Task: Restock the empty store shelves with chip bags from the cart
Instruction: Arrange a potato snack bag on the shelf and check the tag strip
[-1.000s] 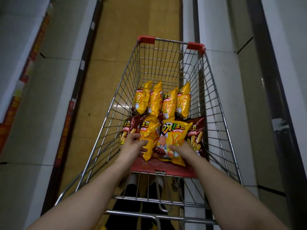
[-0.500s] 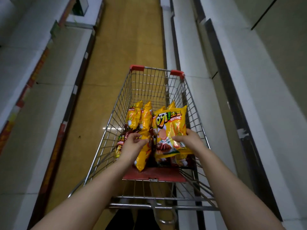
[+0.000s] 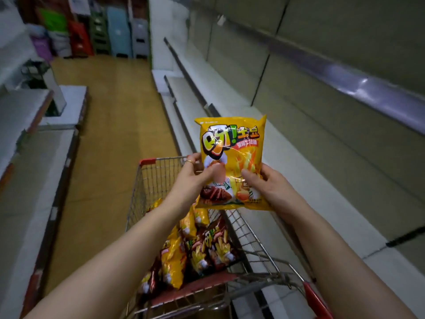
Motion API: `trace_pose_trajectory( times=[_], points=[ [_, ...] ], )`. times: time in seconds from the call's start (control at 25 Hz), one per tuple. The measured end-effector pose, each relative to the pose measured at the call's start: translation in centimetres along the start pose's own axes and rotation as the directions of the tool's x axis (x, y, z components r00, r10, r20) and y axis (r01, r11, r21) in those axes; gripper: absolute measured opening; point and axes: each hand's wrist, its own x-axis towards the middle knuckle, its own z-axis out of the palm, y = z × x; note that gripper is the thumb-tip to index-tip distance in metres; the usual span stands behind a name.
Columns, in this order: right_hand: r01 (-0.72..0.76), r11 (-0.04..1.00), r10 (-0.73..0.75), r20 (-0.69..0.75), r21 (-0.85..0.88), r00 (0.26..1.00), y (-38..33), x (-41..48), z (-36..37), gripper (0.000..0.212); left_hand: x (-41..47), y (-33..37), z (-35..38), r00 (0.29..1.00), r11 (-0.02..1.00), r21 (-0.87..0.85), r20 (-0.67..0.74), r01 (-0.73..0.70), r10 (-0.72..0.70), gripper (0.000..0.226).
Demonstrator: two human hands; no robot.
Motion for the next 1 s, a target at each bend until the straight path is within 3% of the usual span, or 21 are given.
trace_pose_trajectory(
  times=[0.16, 0.32, 0.48, 0.56, 0.72, 0.84, 1.0],
  points=[
    [0.072, 0.986, -0.052, -0.130, 0.153, 0.990, -4.5, -4.6, -1.9, 0.034, -1.4, 5.5, 3.1, 0.989, 0.994, -0.056, 0.108, -0.096, 0.102, 0.059],
    [0.206, 0.969, -0.159, -0.303, 0.133, 0.940, -8.4, -9.6, -5.1, 0.034, -3.5, 10.7, 7.2, 0.943, 0.978, -0.089, 0.264, -0.186, 0.204, 0.039],
    [0.303, 0.949, -0.220, -0.493, 0.093, 0.841, -10.8, -16.4, -9.4, 0.037, -6.6, 15.2, 13.9, 0.863, 0.955, -0.135, 0.408, -0.266, 0.298, 0.025],
    [0.291, 0.955, -0.207, -0.581, 0.055, 0.787, -11.3, -20.4, -11.9, 0.048, -8.4, 16.8, 17.9, 0.812, 0.948, -0.133, 0.490, -0.291, 0.318, 0.033],
    [0.216, 0.974, -0.112, -0.693, 0.064, 0.712, -11.9, -28.8, -16.6, 0.048, -12.1, 18.6, 25.5, 0.718, 0.949, 0.030, 0.662, -0.314, 0.217, 0.069],
    [0.165, 0.981, -0.043, -0.718, 0.100, 0.695, -12.0, -32.7, -19.3, 0.038, -14.0, 19.5, 30.8, 0.652, 0.938, 0.088, 0.741, -0.334, 0.162, 0.054],
    [0.092, 0.986, 0.050, -0.779, 0.137, 0.625, -12.4, -32.8, -22.5, 0.040, -13.2, 20.9, 35.3, 0.636, 0.927, 0.153, 0.764, -0.344, 0.110, 0.045]
  ],
)
